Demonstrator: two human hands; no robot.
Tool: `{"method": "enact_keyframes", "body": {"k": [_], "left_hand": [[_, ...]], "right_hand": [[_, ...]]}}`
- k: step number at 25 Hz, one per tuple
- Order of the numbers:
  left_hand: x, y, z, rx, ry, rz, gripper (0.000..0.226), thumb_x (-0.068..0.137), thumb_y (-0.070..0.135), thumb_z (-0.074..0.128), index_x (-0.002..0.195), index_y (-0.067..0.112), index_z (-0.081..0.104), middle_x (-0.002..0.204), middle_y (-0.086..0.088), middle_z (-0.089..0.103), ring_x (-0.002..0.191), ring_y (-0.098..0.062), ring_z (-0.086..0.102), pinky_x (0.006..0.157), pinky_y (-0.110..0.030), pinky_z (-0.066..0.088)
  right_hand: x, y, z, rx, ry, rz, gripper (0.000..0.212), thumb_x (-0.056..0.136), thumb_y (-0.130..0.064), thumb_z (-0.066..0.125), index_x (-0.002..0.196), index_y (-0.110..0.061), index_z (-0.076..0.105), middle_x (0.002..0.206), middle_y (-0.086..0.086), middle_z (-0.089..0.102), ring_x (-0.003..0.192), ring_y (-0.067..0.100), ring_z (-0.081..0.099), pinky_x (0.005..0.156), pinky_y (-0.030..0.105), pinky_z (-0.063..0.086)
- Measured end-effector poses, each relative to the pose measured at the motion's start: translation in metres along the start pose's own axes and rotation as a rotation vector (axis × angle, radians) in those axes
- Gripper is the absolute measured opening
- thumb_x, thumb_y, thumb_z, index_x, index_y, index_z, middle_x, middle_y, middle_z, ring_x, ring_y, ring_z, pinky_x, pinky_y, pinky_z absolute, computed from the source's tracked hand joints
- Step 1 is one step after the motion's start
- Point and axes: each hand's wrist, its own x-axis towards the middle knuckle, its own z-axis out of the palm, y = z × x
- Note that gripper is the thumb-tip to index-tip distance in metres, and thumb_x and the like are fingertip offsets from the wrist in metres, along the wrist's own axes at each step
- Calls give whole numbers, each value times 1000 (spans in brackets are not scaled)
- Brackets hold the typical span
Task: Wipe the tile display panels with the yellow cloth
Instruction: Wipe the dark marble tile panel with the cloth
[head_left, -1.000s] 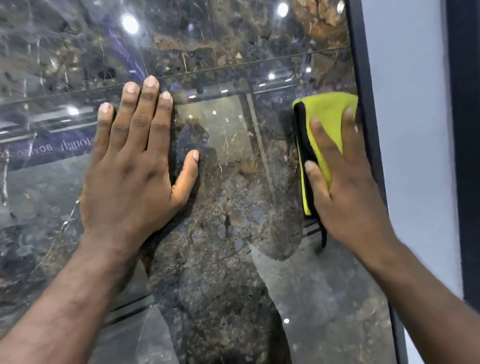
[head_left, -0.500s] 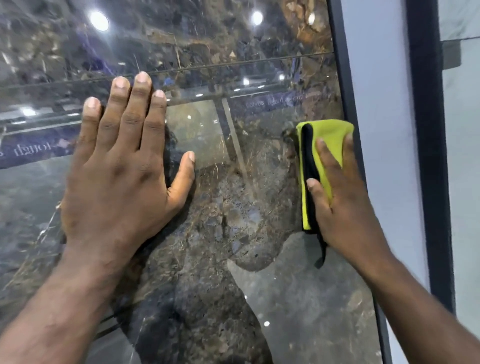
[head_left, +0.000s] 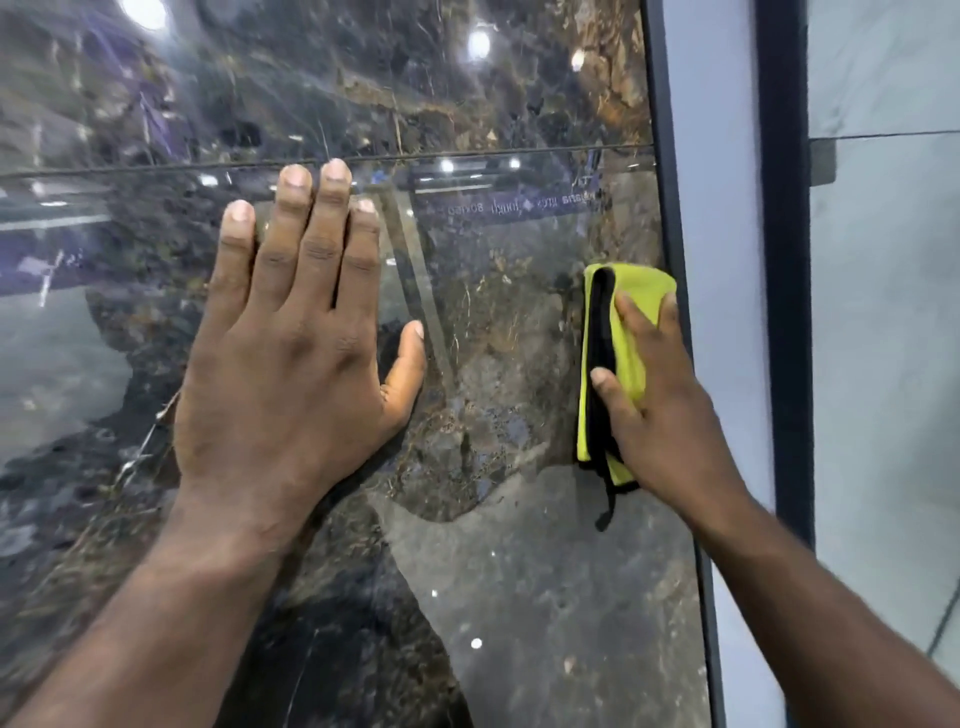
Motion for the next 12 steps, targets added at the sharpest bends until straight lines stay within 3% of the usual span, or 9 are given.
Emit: {"method": "enact_keyframes", "body": {"k": [2, 4, 6, 8, 10, 12], "left_hand": [[0, 0, -2, -3, -9, 5, 82, 110, 53, 32, 169, -2, 19, 180, -23, 9, 168, -38, 6, 136, -56, 3], [0, 2, -1, -17, 3, -1, 80, 111, 51, 35, 169, -2, 19, 180, -23, 8, 168, -37, 5, 136, -56, 3], [0, 3, -2, -34, 7, -10, 81, 110, 51, 39, 169, -1, 20, 180, -22, 9, 168, -38, 6, 136, -55, 2], [0, 2, -2, -42, 1, -7, 81, 111, 50, 40, 169, -1, 19, 180, -23, 8, 168, -38, 6, 136, -55, 1], [0, 0, -3, -33, -5, -2, 80, 111, 50, 35, 170, -1, 17, 180, -23, 6, 168, -38, 4, 136, -54, -1], [0, 1, -3, -28, -14, 2, 81, 111, 51, 34, 170, -2, 16, 180, -23, 5, 168, -38, 4, 136, -54, -2]], "right_hand": [[20, -24, -8, 17, 24, 17, 75, 108, -33, 59, 167, -49, 15, 178, -8, -9, 163, 13, 12, 125, 36, 29], [9, -47, 3, -61, -1, -125, 78, 107, -36, 59, 166, -51, 9, 177, -11, -17, 163, 16, 11, 119, 33, 27], [-25, -48, 15, -142, -84, -219, 81, 107, -38, 58, 165, -56, 3, 173, -18, -25, 163, 16, 13, 112, 34, 35], [-39, -35, 15, -114, -106, -187, 82, 107, -35, 58, 165, -55, 4, 173, -18, -25, 161, 9, 12, 116, 39, 39], [-13, -28, 6, -44, -29, -59, 81, 107, -29, 60, 167, -48, 10, 176, -10, -18, 151, -9, 4, 123, 36, 31], [14, -40, -1, -17, 18, -26, 80, 107, -26, 61, 168, -43, 13, 178, -4, -14, 151, -8, 3, 125, 33, 24]]}}
